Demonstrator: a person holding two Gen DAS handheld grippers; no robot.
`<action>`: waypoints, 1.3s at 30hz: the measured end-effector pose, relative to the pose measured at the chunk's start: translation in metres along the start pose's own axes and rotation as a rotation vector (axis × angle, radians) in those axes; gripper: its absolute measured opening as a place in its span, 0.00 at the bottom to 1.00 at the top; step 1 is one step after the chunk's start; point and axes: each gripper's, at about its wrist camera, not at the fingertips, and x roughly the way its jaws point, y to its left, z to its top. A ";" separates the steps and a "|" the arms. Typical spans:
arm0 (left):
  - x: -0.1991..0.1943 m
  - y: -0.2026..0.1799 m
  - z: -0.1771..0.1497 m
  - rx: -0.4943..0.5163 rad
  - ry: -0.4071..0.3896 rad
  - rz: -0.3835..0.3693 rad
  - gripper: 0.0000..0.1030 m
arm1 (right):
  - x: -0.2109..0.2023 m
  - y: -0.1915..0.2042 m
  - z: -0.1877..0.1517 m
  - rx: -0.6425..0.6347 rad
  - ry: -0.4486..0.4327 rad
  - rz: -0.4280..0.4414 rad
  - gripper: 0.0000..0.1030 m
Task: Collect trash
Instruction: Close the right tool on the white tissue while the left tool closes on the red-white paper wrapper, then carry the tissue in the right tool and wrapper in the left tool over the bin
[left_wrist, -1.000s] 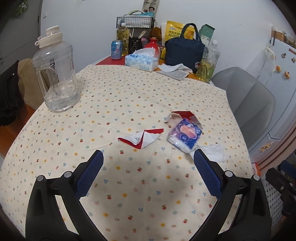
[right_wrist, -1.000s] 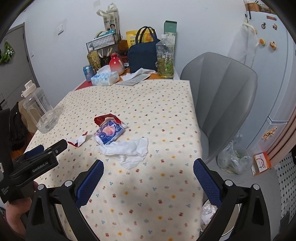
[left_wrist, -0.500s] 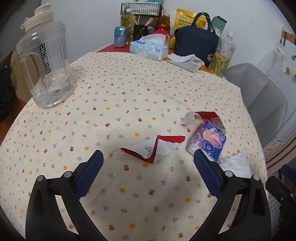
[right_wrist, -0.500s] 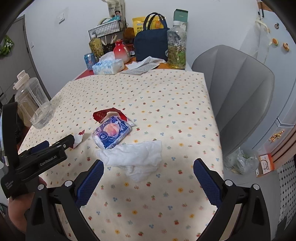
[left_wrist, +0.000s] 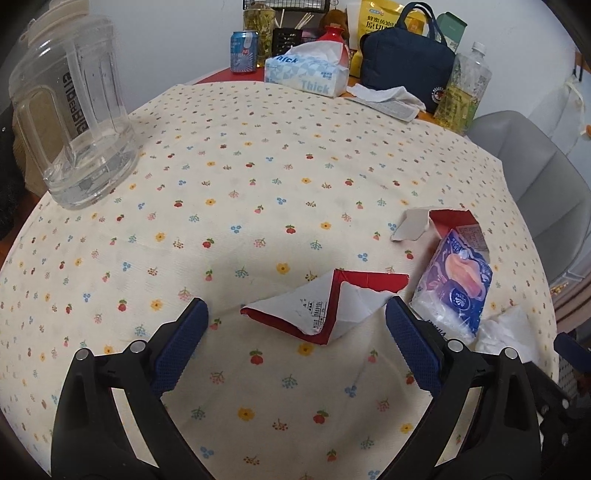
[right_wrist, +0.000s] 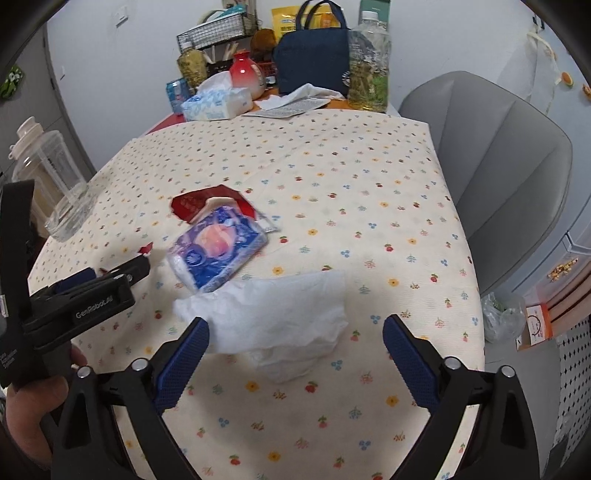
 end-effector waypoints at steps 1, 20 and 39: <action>0.000 -0.001 0.000 0.006 -0.005 0.008 0.88 | 0.003 -0.003 0.000 0.011 0.007 0.001 0.80; -0.026 -0.007 -0.004 0.009 -0.046 0.018 0.31 | -0.022 -0.004 -0.009 -0.017 0.009 0.071 0.10; -0.103 -0.042 -0.014 0.065 -0.149 -0.032 0.31 | -0.105 -0.013 -0.019 -0.019 -0.119 0.061 0.10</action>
